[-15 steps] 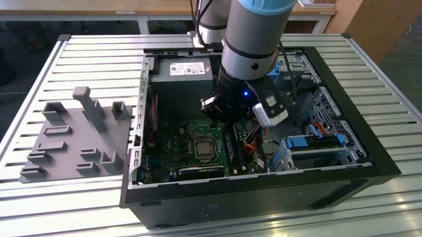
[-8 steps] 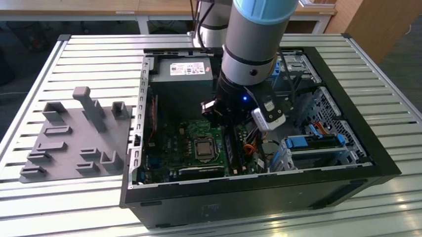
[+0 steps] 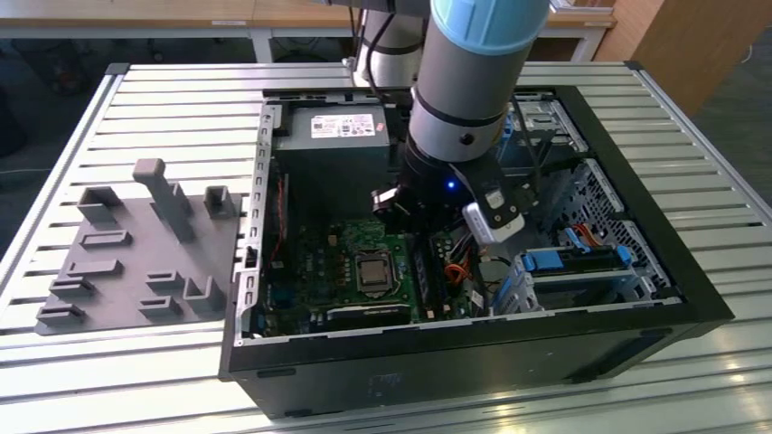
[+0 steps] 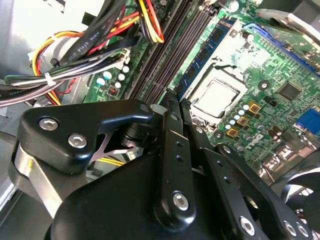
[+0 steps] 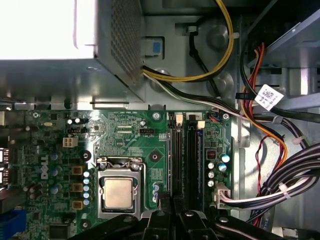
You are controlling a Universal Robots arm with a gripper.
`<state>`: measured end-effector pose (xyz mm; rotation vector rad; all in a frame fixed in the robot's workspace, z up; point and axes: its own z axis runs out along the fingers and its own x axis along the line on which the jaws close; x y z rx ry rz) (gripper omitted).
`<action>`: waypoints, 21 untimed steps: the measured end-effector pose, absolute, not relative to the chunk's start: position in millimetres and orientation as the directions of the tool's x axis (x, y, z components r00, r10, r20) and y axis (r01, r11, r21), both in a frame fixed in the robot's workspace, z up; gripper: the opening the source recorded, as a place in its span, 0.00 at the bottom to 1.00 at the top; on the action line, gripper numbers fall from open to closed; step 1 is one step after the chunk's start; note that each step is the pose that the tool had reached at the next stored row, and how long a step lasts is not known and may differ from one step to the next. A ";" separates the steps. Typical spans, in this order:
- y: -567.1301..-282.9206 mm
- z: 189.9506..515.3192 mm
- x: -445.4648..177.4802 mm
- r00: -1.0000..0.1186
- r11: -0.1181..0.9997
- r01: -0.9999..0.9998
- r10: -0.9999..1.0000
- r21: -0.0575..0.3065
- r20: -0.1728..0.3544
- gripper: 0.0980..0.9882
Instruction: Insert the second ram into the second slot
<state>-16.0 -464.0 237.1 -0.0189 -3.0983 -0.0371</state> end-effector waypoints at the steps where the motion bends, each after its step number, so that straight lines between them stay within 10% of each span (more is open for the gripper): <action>1: -464.0 236.6 -15.3 -0.999 1.000 0.013 0.012 0.024 0.043 0.04; 21: -464.0 231.3 -12.1 -0.999 1.000 0.014 0.013 0.024 0.043 0.04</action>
